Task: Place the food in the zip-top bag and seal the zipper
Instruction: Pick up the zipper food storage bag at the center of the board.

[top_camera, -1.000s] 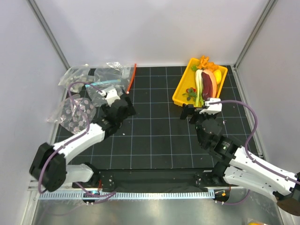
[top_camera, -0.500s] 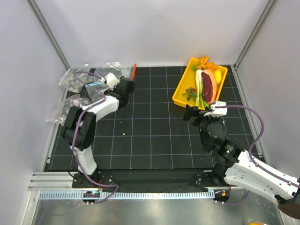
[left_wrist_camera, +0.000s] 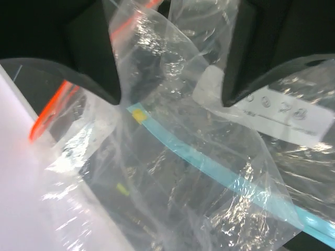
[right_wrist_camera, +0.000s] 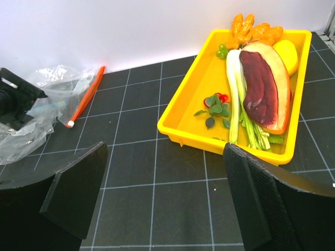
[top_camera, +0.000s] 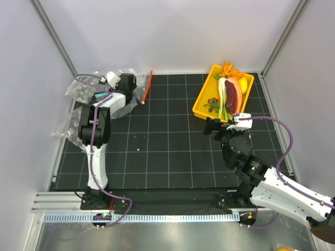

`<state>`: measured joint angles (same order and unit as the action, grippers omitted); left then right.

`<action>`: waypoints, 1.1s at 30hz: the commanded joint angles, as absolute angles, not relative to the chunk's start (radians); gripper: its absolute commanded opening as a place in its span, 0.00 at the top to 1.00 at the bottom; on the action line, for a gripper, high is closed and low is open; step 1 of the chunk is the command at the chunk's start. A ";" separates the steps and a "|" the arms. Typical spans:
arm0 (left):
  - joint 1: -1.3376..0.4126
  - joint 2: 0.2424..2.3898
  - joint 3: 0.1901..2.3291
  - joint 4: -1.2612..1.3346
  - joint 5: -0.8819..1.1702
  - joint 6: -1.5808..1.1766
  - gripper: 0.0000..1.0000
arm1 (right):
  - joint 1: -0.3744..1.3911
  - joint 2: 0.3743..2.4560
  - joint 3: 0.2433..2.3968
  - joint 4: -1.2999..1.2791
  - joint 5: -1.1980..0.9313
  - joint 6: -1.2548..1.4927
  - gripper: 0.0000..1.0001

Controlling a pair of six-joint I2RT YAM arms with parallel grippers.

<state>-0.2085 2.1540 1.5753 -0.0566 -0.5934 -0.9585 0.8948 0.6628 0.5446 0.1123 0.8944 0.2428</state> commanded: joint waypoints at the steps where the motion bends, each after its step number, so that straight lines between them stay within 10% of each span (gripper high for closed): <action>1: -0.172 2.232 1.656 0.026 -0.470 -0.930 0.25 | 0.894 0.650 0.557 0.161 0.904 0.275 0.00; 7: -0.160 2.244 1.710 0.009 -0.445 -0.888 0.99 | 0.894 0.638 0.557 0.158 0.914 0.275 0.00; 33: -0.340 1.384 1.054 0.066 -0.115 -1.219 1.00 | 0.894 0.693 0.575 0.150 0.926 0.259 0.00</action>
